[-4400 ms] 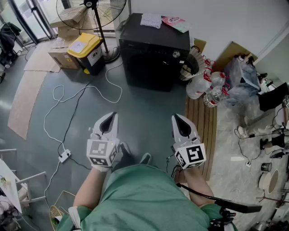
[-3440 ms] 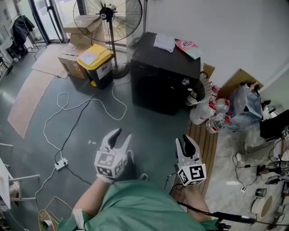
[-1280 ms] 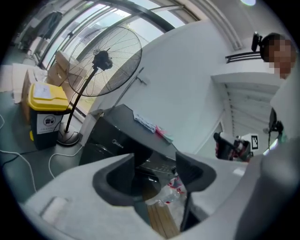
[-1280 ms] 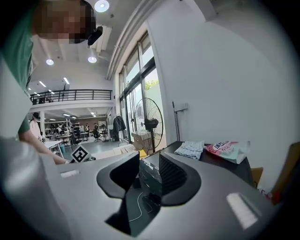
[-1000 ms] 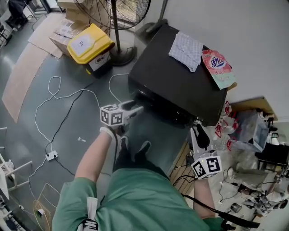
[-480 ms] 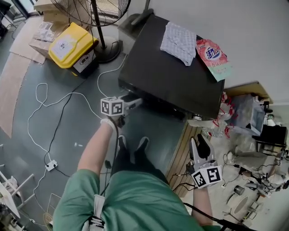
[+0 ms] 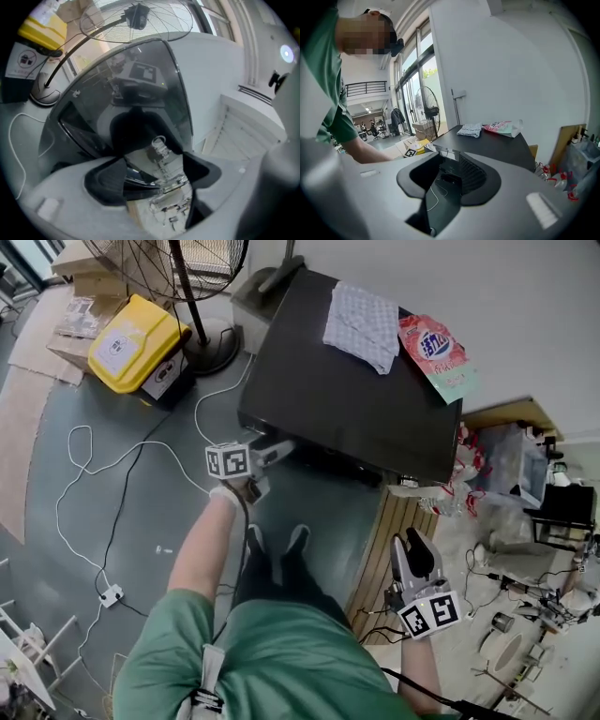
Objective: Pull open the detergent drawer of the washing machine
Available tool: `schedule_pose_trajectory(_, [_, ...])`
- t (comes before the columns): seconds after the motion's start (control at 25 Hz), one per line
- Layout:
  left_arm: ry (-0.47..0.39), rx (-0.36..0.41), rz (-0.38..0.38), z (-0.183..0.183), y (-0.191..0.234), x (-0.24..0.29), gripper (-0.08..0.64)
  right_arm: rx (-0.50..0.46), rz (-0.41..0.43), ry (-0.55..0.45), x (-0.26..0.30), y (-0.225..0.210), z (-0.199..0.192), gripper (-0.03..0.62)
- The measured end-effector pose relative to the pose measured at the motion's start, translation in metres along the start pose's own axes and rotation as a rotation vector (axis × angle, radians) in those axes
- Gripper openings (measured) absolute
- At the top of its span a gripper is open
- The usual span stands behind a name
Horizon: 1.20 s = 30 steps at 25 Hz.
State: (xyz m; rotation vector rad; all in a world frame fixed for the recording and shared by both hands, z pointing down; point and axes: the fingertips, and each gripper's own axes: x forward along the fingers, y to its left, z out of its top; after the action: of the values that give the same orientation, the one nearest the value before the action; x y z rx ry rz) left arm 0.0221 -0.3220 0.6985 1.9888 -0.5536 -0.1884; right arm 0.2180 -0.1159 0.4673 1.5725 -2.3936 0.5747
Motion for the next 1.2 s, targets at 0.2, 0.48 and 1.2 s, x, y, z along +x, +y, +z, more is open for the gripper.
schedule_pose_trajectory(0.2, [-0.044, -0.027, -0.044, 0.004, -0.004, 0.002, 0.383, 0.021, 0.010, 0.014, 0.004, 0.005, -0.012, 0.114])
schedule_pose_trajectory(0.48, [-0.069, -0.025, -0.056, 0.005, -0.009, 0.004, 0.367, 0.034, 0.054, 0.021, 0.008, 0.021, -0.024, 0.114])
schedule_pose_trajectory(1.2, [-0.132, 0.106, -0.145, -0.003, -0.078, -0.005, 0.253, 0.117, 0.074, 0.046, -0.010, 0.024, -0.046, 0.114])
